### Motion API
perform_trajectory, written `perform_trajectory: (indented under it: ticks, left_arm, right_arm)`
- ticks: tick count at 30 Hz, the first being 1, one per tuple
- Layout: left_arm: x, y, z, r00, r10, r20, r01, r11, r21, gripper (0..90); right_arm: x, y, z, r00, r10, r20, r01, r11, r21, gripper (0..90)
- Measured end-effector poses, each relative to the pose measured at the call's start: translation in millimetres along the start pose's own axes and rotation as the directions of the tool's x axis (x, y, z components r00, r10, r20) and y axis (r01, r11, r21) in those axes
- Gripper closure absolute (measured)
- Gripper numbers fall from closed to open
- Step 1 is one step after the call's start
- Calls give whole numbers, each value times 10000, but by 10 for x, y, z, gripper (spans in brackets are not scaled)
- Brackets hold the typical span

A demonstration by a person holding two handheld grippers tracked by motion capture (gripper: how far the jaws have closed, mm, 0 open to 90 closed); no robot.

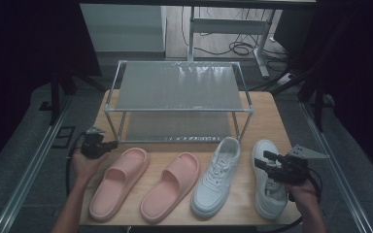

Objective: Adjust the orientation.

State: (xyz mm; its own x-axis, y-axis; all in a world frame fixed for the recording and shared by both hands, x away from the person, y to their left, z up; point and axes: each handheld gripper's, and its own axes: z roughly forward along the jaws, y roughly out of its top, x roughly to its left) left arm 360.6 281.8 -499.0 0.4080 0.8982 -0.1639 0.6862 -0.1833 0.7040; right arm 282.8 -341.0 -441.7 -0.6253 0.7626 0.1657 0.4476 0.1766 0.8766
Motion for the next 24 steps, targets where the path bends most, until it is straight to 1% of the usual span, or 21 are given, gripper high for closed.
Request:
perform_trajectory:
  ticks: [2, 5, 6, 7, 8, 11, 12, 13, 14, 15, 16, 20, 24]
  left_arm:
    - [43, -19, -125, 9996, -5, -295, -1, 9998, -198, 898]
    - [96, -73, -331, 9986, -84, -520, 59, 9988, -481, 895]
    - [109, -127, -470, 9979, -156, -629, 116, 9979, -641, 894]
    - [109, -127, -470, 9979, -156, -629, 116, 9979, -641, 892]
    - [110, -166, -552, 9976, -212, -665, 160, 9969, -771, 892]
    - [84, -261, -703, 9968, -298, -735, 230, 9956, -908, 891]
    - [40, -328, -791, 9972, -267, -694, 198, 9949, -990, 890]
    - [40, -328, -791, 9972, -267, -694, 198, 9949, -990, 890]
    - [-28, -399, -868, 9977, -159, -666, 88, 9944, -1049, 889]
    - [-28, -399, -868, 9977, -159, -666, 88, 9944, -1049, 888]
    - [-67, -438, -901, 9980, -108, -619, 40, 9940, -1089, 888]
    - [-240, -597, -995, 9991, 67, -414, -115, 9933, -1151, 884]
    - [-419, -722, -1068, 9991, 297, -299, -328, 9935, -1094, 880]
  right_arm:
    - [-5, -1, -5, 10000, 31, 15, -31, 10000, 8, 442]
    - [-5, 1, -11, 10000, 36, 26, -36, 10000, -5, 442]
    - [1, 4, -11, 10000, 4, 25, -3, 10000, -38, 442]
    - [1, 4, -11, 10000, 4, 25, -3, 10000, -38, 442]
    - [4, 6, -12, 10000, -3, 20, 3, 10000, -33, 442]
    - [12, 6, -7, 10000, 24, -2, -24, 10000, -18, 442]
    - [14, 4, 2, 10000, -23, -5, 23, 10000, -7, 442]
    - [18, 4, 6, 10000, -4, -14, 4, 10000, 0, 442]
    - [20, 4, 7, 10000, 9, -23, -9, 10000, 14, 442]
    - [20, 4, 7, 10000, 9, -23, -9, 10000, 14, 442]
    - [21, 4, 9, 10000, -30, -20, 30, 10000, 31, 442]
    - [22, 6, 1, 10000, -26, -12, 26, 10000, 1, 442]
    - [16, 4, -8, 10000, -12, 3, 12, 10000, 5, 442]
